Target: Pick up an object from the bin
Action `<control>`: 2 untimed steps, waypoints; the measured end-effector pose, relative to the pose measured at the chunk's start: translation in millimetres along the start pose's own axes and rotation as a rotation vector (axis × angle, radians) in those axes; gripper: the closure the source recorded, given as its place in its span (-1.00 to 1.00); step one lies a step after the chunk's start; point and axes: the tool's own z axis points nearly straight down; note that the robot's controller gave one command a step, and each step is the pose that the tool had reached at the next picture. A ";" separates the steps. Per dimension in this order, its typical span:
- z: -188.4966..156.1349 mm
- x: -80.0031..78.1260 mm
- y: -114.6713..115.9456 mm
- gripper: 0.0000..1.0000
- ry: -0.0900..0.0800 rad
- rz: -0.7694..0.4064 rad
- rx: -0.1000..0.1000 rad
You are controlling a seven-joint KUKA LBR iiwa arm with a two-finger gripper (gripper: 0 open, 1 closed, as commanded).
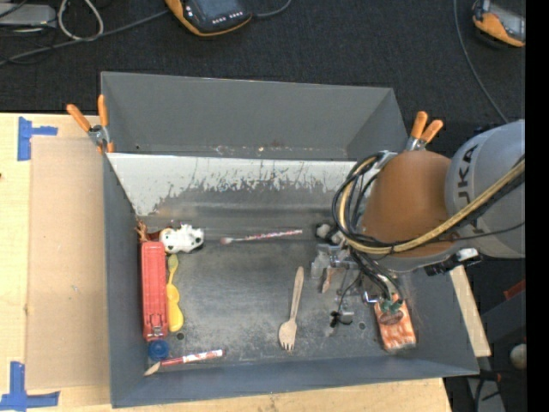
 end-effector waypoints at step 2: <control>43.2 -56.2 -42.2 -1.00 -0.014 -0.255 0.001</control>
Offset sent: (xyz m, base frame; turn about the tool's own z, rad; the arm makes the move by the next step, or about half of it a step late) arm 0.0652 -0.0556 -0.0586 -0.3091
